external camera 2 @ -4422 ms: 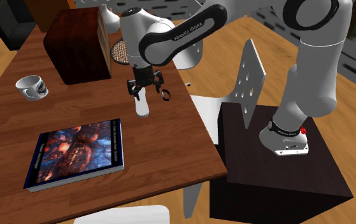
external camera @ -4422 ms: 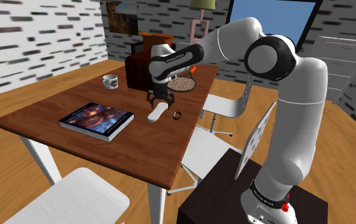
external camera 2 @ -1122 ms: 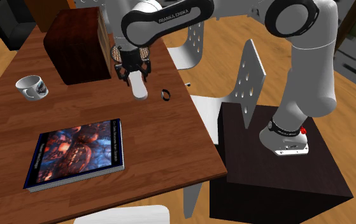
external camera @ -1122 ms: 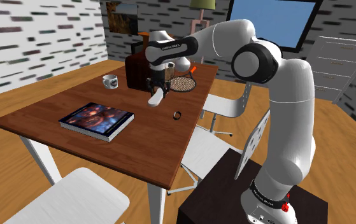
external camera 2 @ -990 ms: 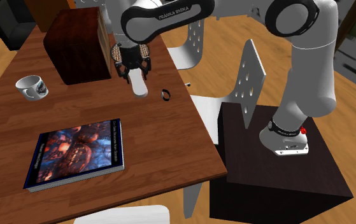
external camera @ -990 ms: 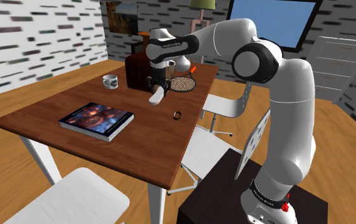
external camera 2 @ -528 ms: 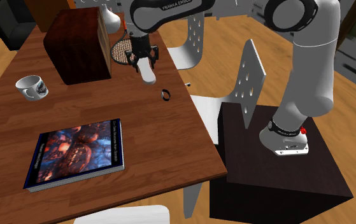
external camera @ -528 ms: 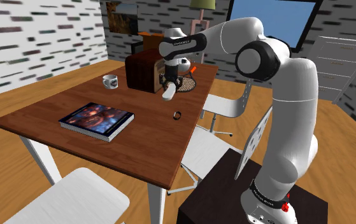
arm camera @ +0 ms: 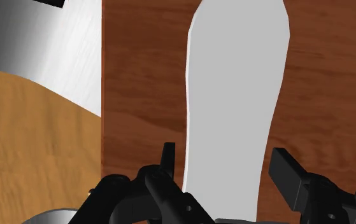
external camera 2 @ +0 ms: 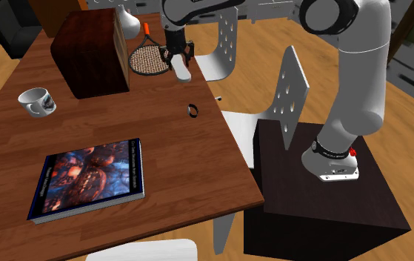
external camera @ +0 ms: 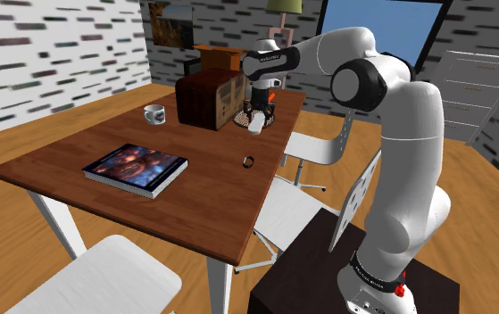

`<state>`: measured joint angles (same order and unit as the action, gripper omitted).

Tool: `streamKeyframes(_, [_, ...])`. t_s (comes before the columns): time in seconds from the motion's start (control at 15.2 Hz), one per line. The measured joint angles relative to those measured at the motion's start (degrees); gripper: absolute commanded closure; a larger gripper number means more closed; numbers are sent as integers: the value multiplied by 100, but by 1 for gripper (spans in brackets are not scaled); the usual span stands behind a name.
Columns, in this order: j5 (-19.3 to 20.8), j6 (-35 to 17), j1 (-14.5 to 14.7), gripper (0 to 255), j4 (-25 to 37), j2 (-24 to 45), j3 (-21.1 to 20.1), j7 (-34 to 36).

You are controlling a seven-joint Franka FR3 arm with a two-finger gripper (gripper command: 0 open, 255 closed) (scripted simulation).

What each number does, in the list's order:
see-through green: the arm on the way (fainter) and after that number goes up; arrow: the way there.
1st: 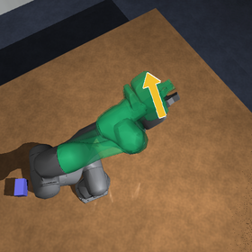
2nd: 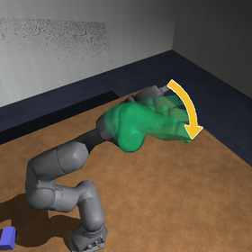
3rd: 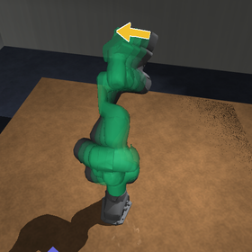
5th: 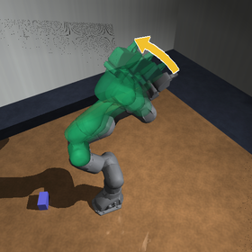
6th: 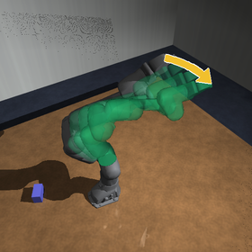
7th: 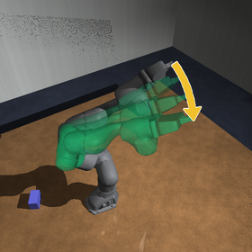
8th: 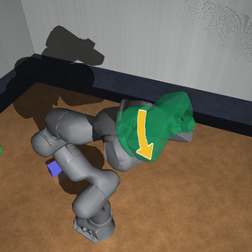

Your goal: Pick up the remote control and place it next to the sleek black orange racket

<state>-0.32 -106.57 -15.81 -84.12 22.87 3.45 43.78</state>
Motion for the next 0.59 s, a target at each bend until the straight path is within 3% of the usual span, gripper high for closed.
streamKeyframes(0.59, [-158,269,-791,255,837,560,271,-1048])
